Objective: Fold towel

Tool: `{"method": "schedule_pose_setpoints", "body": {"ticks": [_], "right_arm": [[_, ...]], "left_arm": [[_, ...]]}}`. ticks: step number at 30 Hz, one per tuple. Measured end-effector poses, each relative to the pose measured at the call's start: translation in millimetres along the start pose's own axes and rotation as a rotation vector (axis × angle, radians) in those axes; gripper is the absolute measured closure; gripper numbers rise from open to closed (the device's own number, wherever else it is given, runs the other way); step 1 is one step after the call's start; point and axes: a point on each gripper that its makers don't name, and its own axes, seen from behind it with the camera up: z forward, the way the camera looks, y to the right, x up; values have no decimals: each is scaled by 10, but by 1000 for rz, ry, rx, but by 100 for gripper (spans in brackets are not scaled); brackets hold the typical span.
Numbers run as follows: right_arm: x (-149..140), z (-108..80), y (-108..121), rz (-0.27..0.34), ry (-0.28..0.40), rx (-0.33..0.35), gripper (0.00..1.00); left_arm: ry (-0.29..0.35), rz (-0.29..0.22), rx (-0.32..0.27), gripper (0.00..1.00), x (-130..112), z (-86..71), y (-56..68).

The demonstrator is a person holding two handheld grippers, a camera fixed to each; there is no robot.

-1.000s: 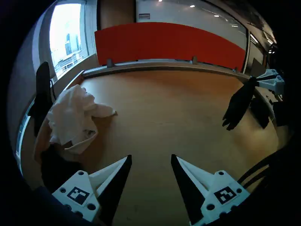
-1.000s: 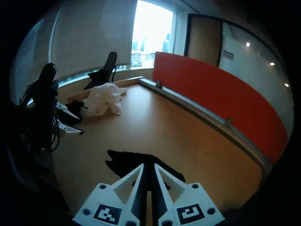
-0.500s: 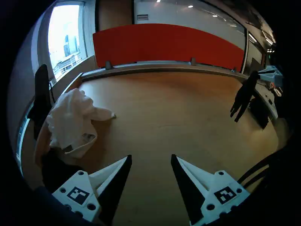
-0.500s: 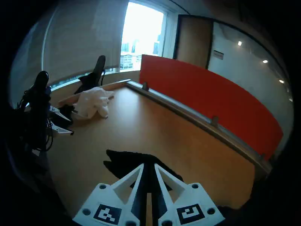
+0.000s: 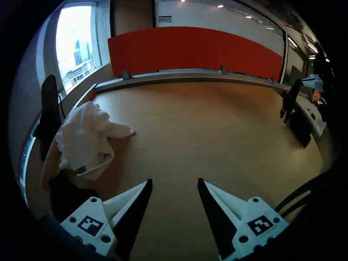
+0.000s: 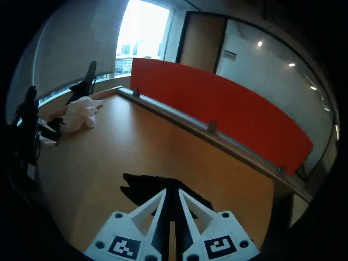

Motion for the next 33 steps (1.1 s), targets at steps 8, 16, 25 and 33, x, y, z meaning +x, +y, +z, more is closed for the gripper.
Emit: {"method": "schedule_pose_setpoints", "body": {"ticks": [8, 16, 25, 33], "right_arm": [[-183, -111, 688, 35, -32, -70, 96], [-344, -194, 1243, 57, -68, -125, 96], [-462, -218, 1664, 87, -96, -159, 96], [-561, -200, 1811, 112, -110, -170, 96]], "left_arm": [[-6, 1, 13, 24, -33, -31, 15], [-13, 0, 21, 24, -55, -42, 44], [-22, 5, 26, 24, -52, -28, 102], [-23, 4, 26, 23, -38, -12, 150]]}}
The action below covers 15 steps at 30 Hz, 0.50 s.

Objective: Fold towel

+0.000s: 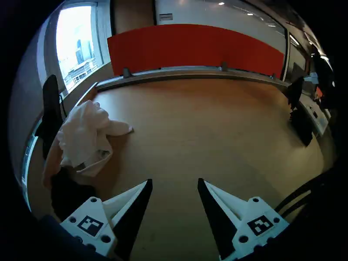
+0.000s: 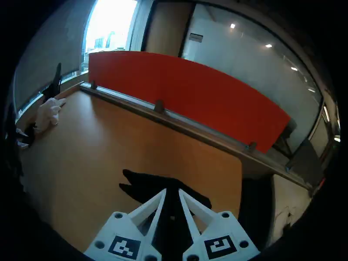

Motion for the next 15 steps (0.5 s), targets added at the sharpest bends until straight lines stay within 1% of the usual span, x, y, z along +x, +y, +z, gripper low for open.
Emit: {"method": "schedule_pose_setpoints", "body": {"ticks": [5, 8, 12, 15], "right_arm": [[-67, 14, 30, 7, -12, 0, 96], [-110, -8, 33, 8, -17, -1, 96], [-211, -76, 11, 15, -27, 3, 96], [-352, -150, -3, 21, -42, 5, 96]], "left_arm": [[0, 5, 0, 23, 18, 11, 18], [1, 7, -1, 24, 31, 14, 26], [3, 8, -5, 24, 57, 13, 40], [6, 10, -8, 24, 79, 13, 56]]}}
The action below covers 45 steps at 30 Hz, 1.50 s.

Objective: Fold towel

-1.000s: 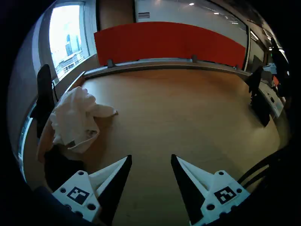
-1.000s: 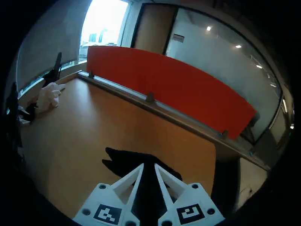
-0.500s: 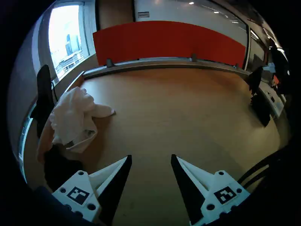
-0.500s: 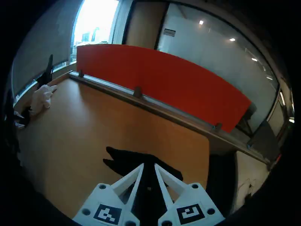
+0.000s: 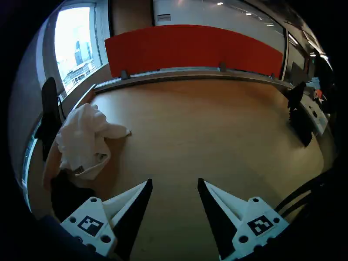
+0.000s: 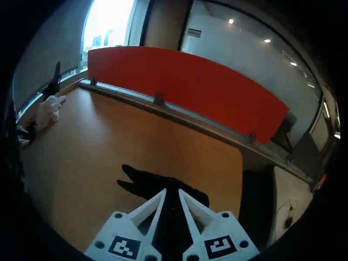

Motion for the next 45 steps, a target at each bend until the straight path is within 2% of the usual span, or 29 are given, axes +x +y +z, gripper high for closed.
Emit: {"method": "schedule_pose_setpoints", "body": {"ticks": [12, 18, 30, 45], "right_arm": [[-994, -366, 14, 71, -123, -28, 96], [-1389, -440, 32, 103, -182, -46, 96], [-1755, -461, 40, 128, -247, -64, 96], [-2247, -421, 117, 200, -342, -97, 96]], "left_arm": [[0, 3, -13, 24, -4, 0, 81], [-5, 11, -15, 24, -33, -13, 96], [-5, 11, -8, 24, -27, -41, 65], [-10, 19, 3, 24, -25, -46, 26]]}}
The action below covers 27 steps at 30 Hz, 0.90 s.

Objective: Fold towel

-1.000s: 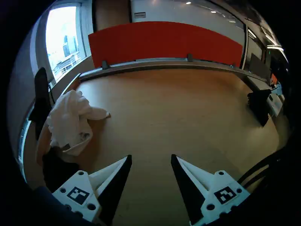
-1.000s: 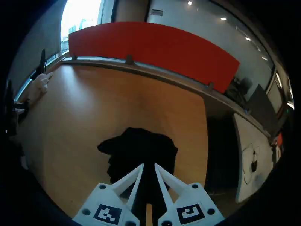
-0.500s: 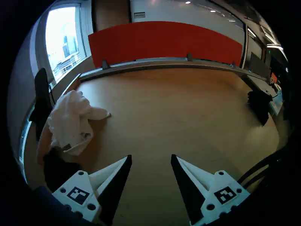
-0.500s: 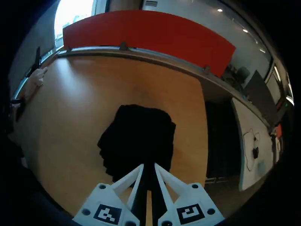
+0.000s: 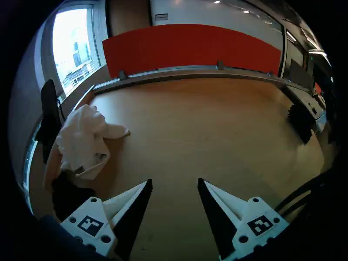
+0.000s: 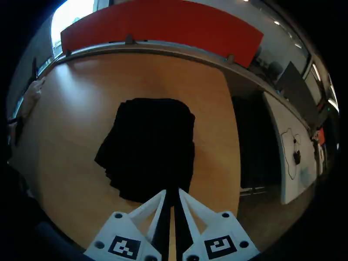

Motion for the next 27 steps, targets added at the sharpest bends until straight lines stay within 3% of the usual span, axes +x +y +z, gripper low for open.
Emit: {"method": "schedule_pose_setpoints", "body": {"ticks": [18, 27], "right_arm": [[-186, 136, 44, 14, -67, -28, 95], [-164, 149, 58, 17, -53, -47, 94]], "left_arm": [[-9, 8, 1, 24, -27, 8, 16], [-9, 6, 5, 23, -18, 7, 10]]}}
